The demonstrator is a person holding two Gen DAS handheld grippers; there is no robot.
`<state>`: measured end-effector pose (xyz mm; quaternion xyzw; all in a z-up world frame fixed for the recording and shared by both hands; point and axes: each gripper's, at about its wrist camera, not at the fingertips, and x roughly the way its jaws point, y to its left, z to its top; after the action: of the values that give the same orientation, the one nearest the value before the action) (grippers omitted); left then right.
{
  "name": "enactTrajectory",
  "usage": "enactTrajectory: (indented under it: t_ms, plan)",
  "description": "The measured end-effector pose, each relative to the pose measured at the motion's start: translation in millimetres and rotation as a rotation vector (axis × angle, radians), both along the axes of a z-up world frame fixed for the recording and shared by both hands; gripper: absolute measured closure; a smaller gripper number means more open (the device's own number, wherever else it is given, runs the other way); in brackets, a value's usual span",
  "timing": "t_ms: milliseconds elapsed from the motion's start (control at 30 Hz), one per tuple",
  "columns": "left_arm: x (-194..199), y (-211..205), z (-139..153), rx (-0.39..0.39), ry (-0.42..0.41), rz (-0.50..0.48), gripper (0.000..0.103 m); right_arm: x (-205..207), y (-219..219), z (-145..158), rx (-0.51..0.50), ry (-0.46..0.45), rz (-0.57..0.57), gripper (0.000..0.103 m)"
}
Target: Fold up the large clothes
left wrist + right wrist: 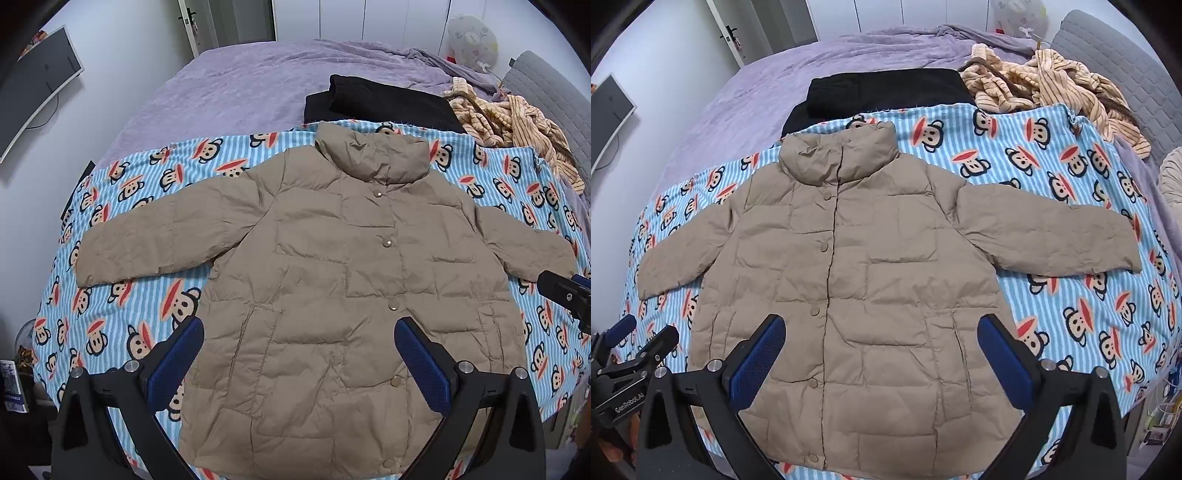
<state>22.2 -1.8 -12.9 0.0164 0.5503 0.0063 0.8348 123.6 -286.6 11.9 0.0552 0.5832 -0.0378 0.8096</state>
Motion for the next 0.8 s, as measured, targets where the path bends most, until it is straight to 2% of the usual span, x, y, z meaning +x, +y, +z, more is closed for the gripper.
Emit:
enactTrajectory:
  t_ms: [800]
  plan:
    - [3,6,-6,-0.007,0.002,0.016,0.000,7,10,-3,-0.018,0.006,0.014,0.000]
